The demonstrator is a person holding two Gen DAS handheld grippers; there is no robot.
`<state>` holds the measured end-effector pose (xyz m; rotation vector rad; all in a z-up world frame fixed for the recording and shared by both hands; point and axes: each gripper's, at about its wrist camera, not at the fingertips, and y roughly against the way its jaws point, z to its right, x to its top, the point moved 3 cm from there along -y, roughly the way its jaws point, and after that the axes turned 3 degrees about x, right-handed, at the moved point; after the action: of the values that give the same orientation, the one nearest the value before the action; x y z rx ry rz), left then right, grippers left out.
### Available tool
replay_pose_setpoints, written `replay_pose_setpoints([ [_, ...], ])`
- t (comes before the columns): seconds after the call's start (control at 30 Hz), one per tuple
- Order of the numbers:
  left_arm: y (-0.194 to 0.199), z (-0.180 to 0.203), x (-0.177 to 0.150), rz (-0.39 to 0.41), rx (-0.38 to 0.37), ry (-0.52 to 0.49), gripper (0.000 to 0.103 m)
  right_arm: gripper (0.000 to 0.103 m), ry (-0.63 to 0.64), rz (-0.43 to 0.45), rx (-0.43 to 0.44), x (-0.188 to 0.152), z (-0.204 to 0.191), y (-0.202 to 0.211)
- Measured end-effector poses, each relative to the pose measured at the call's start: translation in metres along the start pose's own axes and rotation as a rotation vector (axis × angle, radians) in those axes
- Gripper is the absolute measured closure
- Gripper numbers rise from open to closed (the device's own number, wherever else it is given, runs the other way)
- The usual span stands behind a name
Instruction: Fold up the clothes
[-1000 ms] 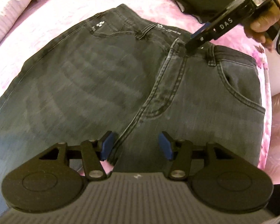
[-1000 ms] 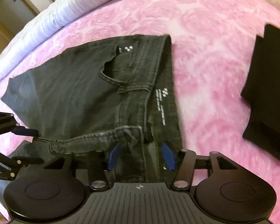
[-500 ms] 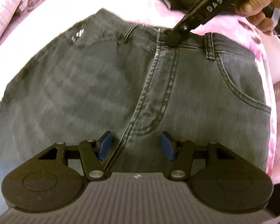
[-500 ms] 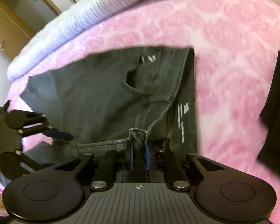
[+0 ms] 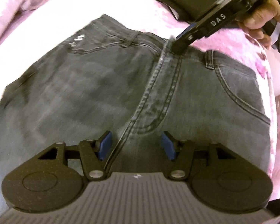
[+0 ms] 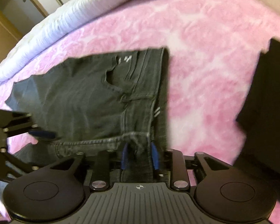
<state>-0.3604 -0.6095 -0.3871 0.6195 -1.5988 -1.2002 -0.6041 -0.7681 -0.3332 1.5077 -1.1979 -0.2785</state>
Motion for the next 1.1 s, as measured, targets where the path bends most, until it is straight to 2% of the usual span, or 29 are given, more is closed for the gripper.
replay_pose_setpoints([
  [0.13,0.044,-0.017,-0.049,-0.016,0.050,0.125,0.049,0.068,-0.023,0.050,-0.040,-0.008,-0.009,0.034],
  [0.2,0.063,-0.026,-0.080,-0.051,0.089,0.195,0.049,0.068,-0.024,0.070,-0.045,-0.016,-0.023,0.048],
  [0.33,0.091,-0.049,-0.155,-0.164,0.188,0.333,0.049,0.067,-0.030,0.037,-0.010,-0.041,-0.064,0.049],
  [0.43,0.115,-0.070,-0.208,-0.212,0.260,0.387,0.049,0.066,-0.020,-0.015,0.001,-0.058,-0.097,0.035],
  [0.57,0.138,-0.111,-0.268,-0.232,0.354,0.368,0.049,0.066,0.008,-0.044,0.005,-0.065,-0.148,0.019],
  [0.67,0.153,-0.153,-0.304,-0.224,0.417,0.329,0.049,0.066,0.049,-0.056,-0.016,-0.068,-0.186,0.011],
  [0.73,0.163,-0.177,-0.319,-0.218,0.477,0.260,0.049,0.066,0.056,-0.065,-0.055,-0.071,-0.212,0.007],
  [0.9,0.174,-0.250,-0.357,-0.209,0.602,-0.007,0.051,0.066,0.126,-0.095,-0.102,-0.080,-0.286,-0.012],
  [0.97,0.163,-0.282,-0.368,-0.216,0.661,-0.120,0.054,0.065,0.148,-0.100,-0.111,-0.084,-0.312,-0.022],
  [1.1,0.131,-0.330,-0.388,-0.275,0.748,-0.392,0.055,0.065,0.178,-0.129,-0.123,-0.096,-0.353,-0.043],
])
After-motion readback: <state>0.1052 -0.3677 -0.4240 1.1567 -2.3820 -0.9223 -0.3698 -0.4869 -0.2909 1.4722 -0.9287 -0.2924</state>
